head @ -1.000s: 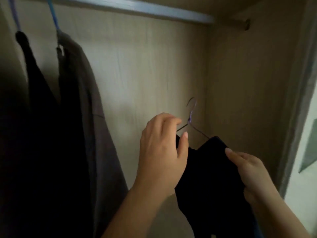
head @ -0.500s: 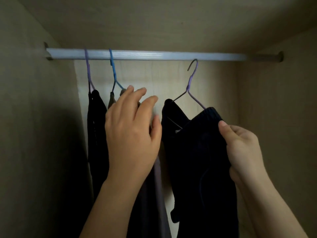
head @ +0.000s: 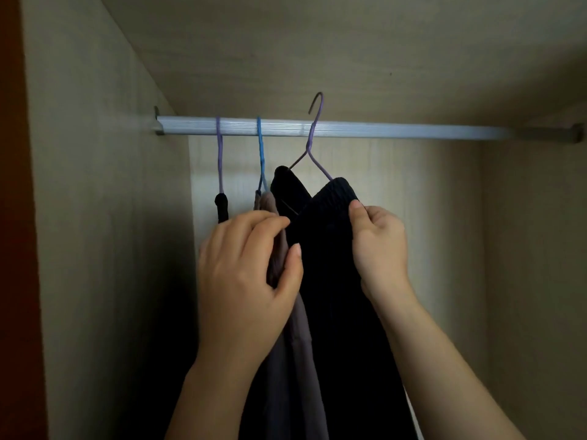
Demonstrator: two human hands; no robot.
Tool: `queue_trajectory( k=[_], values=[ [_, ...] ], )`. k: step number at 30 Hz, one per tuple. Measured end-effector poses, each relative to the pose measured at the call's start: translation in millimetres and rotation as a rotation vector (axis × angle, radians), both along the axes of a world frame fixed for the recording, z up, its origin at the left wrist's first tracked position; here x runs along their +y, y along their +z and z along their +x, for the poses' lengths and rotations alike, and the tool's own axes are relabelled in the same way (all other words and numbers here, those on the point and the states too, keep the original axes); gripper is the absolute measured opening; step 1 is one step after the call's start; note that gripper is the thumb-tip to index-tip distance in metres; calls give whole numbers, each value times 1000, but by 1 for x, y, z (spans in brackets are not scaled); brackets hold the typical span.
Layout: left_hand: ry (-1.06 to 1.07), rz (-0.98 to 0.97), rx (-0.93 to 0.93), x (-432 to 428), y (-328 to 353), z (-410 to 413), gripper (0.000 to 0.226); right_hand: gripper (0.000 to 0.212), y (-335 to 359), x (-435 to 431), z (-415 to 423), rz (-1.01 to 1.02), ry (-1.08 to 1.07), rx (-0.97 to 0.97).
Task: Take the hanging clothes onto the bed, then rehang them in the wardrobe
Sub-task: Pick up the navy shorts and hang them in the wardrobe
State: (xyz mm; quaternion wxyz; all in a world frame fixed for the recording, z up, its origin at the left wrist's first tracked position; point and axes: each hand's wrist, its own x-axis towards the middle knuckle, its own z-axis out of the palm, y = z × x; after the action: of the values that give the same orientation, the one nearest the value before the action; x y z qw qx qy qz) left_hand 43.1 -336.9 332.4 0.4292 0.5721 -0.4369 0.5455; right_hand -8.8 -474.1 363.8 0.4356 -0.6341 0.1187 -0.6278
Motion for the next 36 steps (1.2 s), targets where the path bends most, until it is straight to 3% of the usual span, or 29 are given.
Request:
queue_trajectory(
  k=[14,20,29,36],
  values=[
    [-132,-26,47,0,-10,10,29,45,11,-11,19,-177,-428,293],
    [-94,-15,52,4,-8,7,30,43,1,-13,17,-197,-449,391],
    [2,49,27,0,-26,-20,38,15,-46,-13,-18,-245,-416,438],
    [-163,160,22,-3,-73,-62,32,15,-131,0,-73,-148,-376,521]
  ],
)
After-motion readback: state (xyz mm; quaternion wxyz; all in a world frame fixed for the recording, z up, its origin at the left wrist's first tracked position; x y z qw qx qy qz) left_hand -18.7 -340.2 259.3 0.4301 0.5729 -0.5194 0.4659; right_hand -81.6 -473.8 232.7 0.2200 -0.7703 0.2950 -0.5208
